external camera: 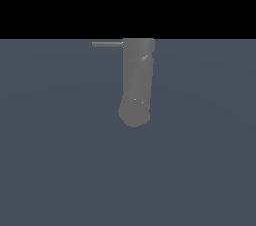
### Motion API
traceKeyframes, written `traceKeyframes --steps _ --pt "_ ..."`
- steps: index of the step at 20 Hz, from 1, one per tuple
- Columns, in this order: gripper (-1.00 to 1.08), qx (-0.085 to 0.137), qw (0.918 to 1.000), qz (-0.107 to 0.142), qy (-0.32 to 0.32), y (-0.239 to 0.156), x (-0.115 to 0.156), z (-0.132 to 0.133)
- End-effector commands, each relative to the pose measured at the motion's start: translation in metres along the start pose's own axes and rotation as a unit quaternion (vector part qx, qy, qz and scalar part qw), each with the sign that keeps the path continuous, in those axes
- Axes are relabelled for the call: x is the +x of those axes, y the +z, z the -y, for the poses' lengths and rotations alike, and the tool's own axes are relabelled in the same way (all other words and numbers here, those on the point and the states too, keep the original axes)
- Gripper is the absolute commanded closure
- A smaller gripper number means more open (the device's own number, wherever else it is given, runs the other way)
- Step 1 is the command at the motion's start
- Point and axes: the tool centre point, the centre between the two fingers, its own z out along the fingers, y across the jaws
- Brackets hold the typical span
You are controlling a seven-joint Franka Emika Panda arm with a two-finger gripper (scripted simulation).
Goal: Turn on the faucet by rotating a designated handle.
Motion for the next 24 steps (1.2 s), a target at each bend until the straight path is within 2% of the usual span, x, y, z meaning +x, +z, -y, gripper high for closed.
traceKeyframes --steps 1,14,24 --pt "1.08 0.0 1.0 0.0 0.0 0.0 0.0 0.0" --pt "1.08 -0.006 0.9999 -0.004 -0.009 0.002 0.009 -0.007" --pt "1.08 0.003 0.9995 -0.002 0.031 0.005 0.027 -0.004"
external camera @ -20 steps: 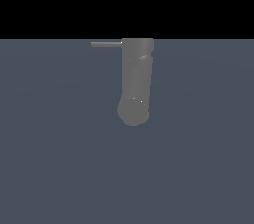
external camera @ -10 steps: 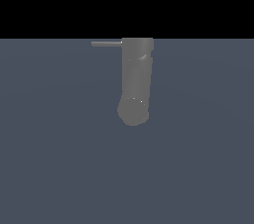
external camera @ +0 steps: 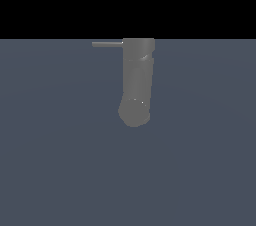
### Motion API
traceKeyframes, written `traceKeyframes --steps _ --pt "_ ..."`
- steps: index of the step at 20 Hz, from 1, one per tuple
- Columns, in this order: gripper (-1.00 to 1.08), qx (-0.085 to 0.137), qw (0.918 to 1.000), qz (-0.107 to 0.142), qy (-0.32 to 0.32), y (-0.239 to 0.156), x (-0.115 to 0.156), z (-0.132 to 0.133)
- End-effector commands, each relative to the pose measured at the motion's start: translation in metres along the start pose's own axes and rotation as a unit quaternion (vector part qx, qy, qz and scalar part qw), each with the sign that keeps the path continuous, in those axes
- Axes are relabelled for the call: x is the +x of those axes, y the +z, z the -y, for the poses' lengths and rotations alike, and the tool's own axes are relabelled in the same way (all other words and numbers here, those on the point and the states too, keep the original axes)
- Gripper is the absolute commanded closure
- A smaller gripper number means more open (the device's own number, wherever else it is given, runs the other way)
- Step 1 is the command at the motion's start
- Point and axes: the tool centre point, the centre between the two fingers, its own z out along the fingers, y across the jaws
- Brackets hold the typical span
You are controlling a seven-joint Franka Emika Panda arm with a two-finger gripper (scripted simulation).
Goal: Turn on the faucet by rotating a designated handle.
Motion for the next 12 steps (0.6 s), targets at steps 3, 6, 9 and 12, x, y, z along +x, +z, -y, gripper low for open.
traceKeyframes --steps 3,6,9,12 --pt "1.08 0.006 0.9995 0.002 0.032 0.003 0.014 0.003" --pt "1.08 0.011 0.9981 0.004 0.06 0.006 0.027 0.005" --pt "1.08 0.017 0.9955 0.006 0.093 0.01 0.041 0.008" --pt "1.08 0.021 0.9915 0.01 0.128 0.015 0.056 0.012"
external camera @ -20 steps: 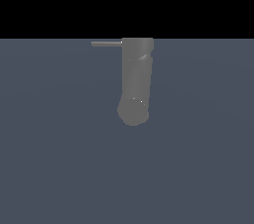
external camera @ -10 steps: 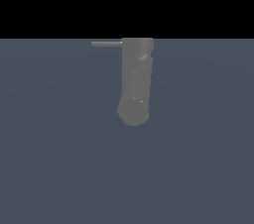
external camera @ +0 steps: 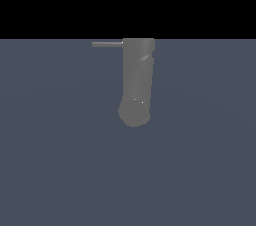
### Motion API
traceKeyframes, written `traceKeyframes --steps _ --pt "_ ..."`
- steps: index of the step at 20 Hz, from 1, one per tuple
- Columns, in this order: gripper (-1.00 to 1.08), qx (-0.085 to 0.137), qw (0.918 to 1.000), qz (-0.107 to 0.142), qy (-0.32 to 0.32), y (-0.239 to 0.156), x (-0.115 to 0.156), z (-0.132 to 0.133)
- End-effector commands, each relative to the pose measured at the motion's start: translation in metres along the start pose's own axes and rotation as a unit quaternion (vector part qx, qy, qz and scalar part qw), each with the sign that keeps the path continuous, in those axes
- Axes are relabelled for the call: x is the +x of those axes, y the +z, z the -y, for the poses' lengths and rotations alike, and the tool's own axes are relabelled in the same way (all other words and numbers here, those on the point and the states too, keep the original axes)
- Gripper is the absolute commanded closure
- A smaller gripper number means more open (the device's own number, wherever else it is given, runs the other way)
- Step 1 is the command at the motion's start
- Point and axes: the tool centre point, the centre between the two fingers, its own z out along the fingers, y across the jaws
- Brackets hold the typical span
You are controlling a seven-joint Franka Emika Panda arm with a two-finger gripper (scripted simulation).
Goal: Turn on the faucet by rotating a designated handle.
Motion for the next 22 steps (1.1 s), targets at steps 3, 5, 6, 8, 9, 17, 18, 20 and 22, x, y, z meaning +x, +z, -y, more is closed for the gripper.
traceKeyframes --steps 3,5,6,8,9,17,18,20,22 --pt "1.08 0.006 0.9985 0.005 0.054 0.008 0.021 0.01" --pt "1.08 0.009 0.9969 0.007 0.077 0.013 0.031 0.014" --pt "1.08 0.01 0.9959 0.008 0.089 0.015 0.035 0.017" --pt "1.08 0.011 0.9934 0.01 0.113 0.02 0.045 0.021" --pt "1.08 0.012 0.992 0.011 0.125 0.022 0.049 0.023" --pt "1.08 0.014 0.9748 0.02 0.222 0.046 0.085 0.042" --pt "1.08 0.014 0.972 0.021 0.234 0.049 0.089 0.045" --pt "1.08 0.013 0.9659 0.022 0.257 0.056 0.098 0.049" --pt "1.08 0.012 0.9593 0.024 0.281 0.063 0.106 0.054"
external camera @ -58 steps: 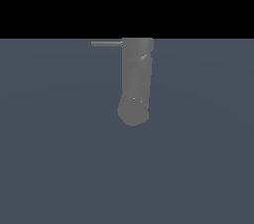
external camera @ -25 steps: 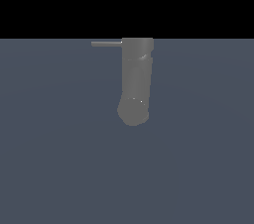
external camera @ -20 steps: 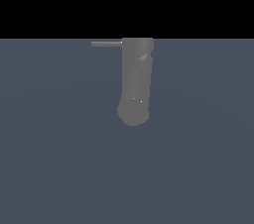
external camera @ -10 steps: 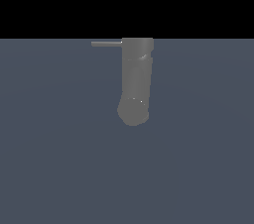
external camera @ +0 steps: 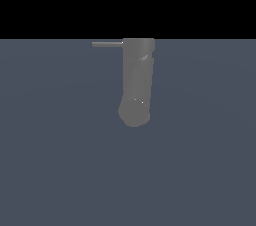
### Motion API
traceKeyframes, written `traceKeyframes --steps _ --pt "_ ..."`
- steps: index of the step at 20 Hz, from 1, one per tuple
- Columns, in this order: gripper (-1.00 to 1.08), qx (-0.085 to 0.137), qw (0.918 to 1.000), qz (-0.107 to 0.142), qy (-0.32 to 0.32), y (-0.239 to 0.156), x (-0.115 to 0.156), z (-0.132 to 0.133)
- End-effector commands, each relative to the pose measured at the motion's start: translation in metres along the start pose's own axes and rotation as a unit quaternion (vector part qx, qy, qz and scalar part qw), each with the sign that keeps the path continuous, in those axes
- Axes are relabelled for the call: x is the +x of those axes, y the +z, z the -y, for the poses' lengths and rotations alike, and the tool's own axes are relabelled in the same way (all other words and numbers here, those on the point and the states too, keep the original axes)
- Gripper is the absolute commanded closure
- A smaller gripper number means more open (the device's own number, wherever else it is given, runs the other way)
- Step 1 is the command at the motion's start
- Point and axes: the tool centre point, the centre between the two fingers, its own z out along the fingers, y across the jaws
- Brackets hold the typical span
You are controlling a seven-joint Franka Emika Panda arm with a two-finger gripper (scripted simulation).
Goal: Turn on the faucet by rotating a designated handle.
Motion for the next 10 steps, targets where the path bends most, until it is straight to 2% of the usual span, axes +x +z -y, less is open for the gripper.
traceKeyframes --steps 1,10 --pt "1.08 0.0 0.9995 0.001 0.032 0.009 0.007 0.011" --pt "1.08 -0.006 0.9898 0.001 0.143 0.044 0.028 0.047"
